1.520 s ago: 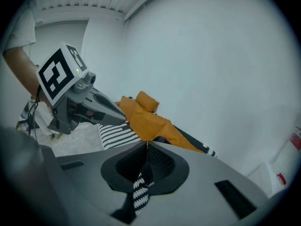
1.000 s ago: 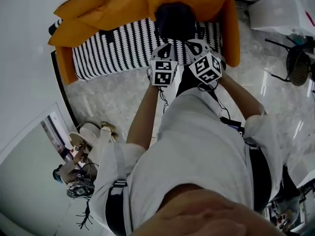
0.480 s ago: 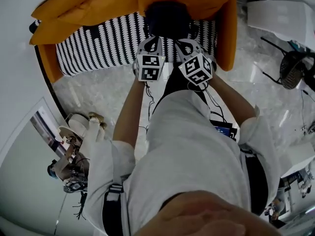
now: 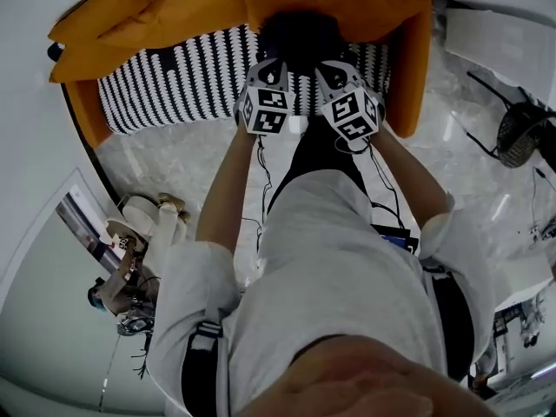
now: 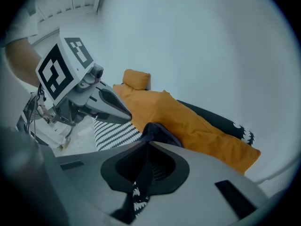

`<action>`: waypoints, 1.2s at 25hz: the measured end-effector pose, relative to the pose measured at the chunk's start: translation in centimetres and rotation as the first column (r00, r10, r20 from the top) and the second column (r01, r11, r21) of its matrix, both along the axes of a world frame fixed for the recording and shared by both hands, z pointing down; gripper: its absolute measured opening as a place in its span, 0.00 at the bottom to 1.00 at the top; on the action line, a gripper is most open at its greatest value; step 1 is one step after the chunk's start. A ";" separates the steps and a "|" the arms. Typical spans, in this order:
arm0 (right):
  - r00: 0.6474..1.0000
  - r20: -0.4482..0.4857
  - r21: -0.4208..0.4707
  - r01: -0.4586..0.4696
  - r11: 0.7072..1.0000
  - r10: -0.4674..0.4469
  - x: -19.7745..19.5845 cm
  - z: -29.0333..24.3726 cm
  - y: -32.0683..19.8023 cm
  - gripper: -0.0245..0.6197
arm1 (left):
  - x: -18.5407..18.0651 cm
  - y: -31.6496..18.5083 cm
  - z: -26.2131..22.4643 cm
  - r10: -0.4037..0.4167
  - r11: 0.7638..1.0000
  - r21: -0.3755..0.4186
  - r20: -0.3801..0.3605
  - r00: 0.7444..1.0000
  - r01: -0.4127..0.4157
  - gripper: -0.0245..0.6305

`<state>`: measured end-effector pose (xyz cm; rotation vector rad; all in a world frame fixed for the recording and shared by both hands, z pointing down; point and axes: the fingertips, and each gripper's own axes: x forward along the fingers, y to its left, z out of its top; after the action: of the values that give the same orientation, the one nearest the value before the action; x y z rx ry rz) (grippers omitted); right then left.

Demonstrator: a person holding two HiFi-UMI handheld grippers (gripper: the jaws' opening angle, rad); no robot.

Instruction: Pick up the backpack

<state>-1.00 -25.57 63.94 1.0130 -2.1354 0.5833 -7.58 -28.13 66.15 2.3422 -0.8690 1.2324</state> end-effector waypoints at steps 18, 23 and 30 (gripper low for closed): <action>0.998 -0.064 -0.070 -0.008 0.998 0.003 4.3 4.4 -4.5 0.10 | 0.9 -6.8 4.9 0.227 0.971 0.028 0.220 0.949 -0.239 0.06; 0.997 -0.066 -0.073 0.034 0.997 -0.039 4.5 5.4 -5.5 0.10 | 1.1 -7.7 6.0 0.263 0.963 0.003 0.223 0.938 -0.271 0.10; 0.996 -0.060 -0.145 0.056 0.988 -0.066 4.5 8.0 -5.9 0.30 | 1.3 -6.0 8.6 0.347 0.935 -0.140 0.179 0.921 -0.325 0.36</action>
<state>3.48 -31.43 71.91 0.8733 -2.0295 0.6551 -6.32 -34.12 74.79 2.3750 -0.4486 1.6338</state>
